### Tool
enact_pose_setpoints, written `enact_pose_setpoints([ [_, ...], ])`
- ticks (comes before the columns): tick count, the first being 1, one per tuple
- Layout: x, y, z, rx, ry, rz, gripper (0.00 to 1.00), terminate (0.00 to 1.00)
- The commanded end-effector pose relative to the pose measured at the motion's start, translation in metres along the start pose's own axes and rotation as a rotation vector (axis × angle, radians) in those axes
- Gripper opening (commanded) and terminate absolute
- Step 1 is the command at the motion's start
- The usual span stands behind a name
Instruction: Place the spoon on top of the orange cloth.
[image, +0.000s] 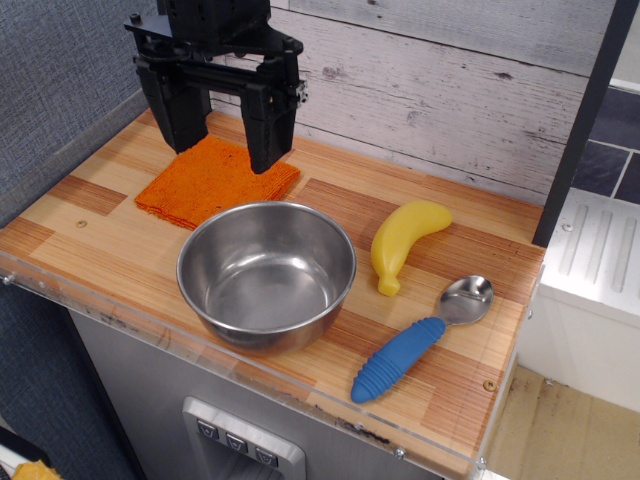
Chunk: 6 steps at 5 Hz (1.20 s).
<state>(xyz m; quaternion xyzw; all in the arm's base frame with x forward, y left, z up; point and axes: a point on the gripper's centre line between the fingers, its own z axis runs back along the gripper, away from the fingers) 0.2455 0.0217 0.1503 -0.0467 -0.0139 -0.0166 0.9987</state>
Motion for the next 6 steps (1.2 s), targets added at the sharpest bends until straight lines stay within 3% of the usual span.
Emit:
enact_pose_setpoints([
  [1,0.000,0.000,0.000,0.000,0.000,0.000,1.00,0.00],
  [3,-0.007,-0.062,-0.017,-0.035,-0.047,-0.123,1.00,0.00],
  [4,-0.012,-0.107,-0.035,-0.040,-0.031,-0.201,1.00,0.00],
  [6,-0.013,-0.138,-0.079,0.029,0.002,-0.171,1.00,0.00],
])
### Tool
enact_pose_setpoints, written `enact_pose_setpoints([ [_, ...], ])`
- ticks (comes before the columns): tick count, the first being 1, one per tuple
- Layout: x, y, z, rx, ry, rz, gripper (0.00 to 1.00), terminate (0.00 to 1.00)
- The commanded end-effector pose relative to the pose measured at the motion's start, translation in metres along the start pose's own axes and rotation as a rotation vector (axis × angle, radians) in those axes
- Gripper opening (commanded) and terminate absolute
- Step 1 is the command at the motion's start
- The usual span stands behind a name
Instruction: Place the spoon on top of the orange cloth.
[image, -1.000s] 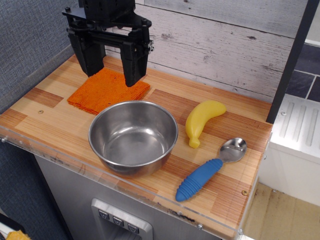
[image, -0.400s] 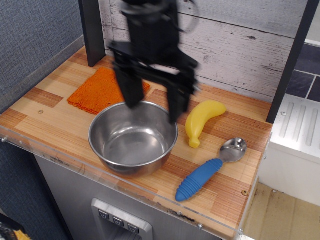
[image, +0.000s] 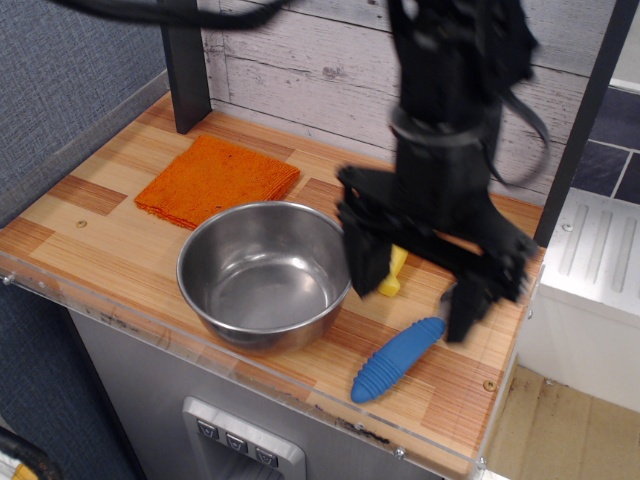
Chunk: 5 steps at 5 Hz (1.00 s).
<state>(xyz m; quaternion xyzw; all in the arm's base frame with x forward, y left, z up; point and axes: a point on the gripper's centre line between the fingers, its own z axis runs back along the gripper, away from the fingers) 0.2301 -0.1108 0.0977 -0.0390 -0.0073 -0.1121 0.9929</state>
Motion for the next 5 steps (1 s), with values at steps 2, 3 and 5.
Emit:
enact_pose_setpoints([
  [2,-0.001,0.004,-0.038,0.098,-0.060,0.103,1.00,0.00],
  [3,0.002,0.010,-0.051,0.086,-0.066,0.096,1.00,0.00],
  [5,0.011,0.021,-0.074,0.065,-0.067,0.082,1.00,0.00],
])
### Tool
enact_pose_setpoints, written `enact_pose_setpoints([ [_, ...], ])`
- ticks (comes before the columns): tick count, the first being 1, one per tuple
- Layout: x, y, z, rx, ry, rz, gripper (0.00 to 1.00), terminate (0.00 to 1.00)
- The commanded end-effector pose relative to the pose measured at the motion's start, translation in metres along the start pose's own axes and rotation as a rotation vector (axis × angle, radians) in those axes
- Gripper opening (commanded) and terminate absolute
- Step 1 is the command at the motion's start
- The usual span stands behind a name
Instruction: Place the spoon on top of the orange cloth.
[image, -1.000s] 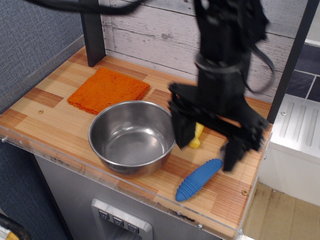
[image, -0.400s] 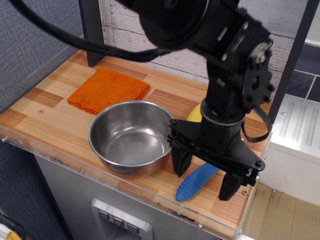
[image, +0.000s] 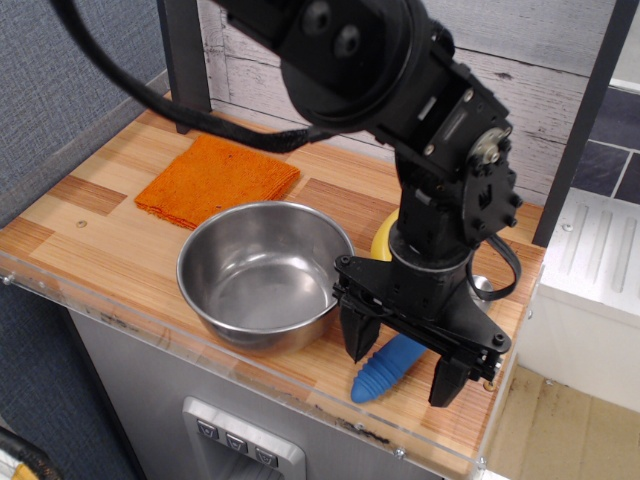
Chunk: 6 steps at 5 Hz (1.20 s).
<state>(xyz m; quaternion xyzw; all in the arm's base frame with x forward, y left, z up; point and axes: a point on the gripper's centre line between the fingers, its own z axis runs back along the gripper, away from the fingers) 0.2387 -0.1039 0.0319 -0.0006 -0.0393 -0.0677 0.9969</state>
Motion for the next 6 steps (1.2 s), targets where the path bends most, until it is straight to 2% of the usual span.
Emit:
enact_pose_setpoints([
  [1,0.006,0.008,-0.022,-0.033,0.015,-0.009,1.00,0.00],
  [2,0.009,0.009,-0.032,-0.045,0.034,-0.008,1.00,0.00],
  [3,0.008,0.010,-0.038,-0.052,0.039,0.000,0.00,0.00],
  [4,0.009,0.008,-0.031,-0.052,0.035,-0.019,0.00,0.00],
  [5,0.013,-0.001,-0.011,-0.067,0.005,-0.058,0.00,0.00],
  [6,0.016,-0.011,0.028,-0.090,-0.061,-0.108,0.00,0.00],
])
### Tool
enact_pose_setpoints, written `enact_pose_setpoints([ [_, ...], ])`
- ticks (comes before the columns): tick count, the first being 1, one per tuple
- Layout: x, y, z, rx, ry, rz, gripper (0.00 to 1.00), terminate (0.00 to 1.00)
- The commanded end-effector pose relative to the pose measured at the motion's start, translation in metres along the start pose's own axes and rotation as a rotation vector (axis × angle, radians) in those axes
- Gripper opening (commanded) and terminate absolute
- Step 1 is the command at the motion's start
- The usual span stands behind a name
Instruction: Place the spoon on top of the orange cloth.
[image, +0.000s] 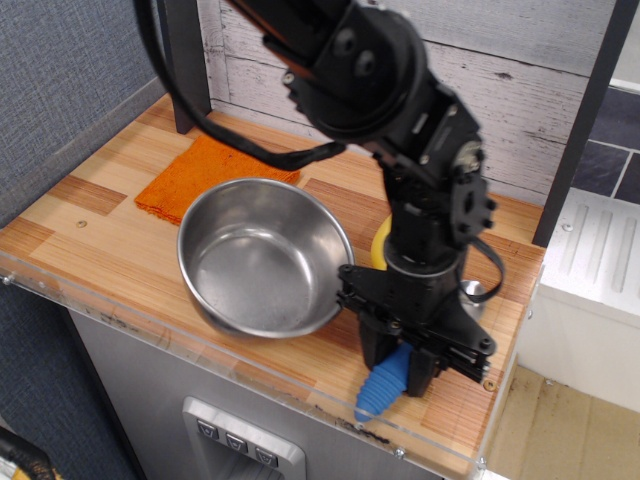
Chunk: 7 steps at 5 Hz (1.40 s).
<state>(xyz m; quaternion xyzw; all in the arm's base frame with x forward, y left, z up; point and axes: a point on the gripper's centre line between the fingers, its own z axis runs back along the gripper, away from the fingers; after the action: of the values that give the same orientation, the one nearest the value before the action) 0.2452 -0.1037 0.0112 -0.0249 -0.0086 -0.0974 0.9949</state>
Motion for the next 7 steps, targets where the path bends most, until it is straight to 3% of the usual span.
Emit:
enact_pose_setpoints([
  [1,0.006,-0.018,0.095,-0.038,-0.198,-0.096,0.00,0.00],
  [2,0.000,0.001,0.143,-0.033,-0.275,-0.046,0.00,0.00],
  [3,-0.007,0.049,0.163,-0.010,-0.275,0.032,0.00,0.00],
  [4,-0.016,0.099,0.158,-0.007,-0.227,0.114,0.00,0.00],
  [6,-0.029,0.195,0.131,0.034,-0.121,0.081,0.00,0.00],
  [7,-0.023,0.221,0.112,0.038,-0.101,0.094,0.00,0.00],
])
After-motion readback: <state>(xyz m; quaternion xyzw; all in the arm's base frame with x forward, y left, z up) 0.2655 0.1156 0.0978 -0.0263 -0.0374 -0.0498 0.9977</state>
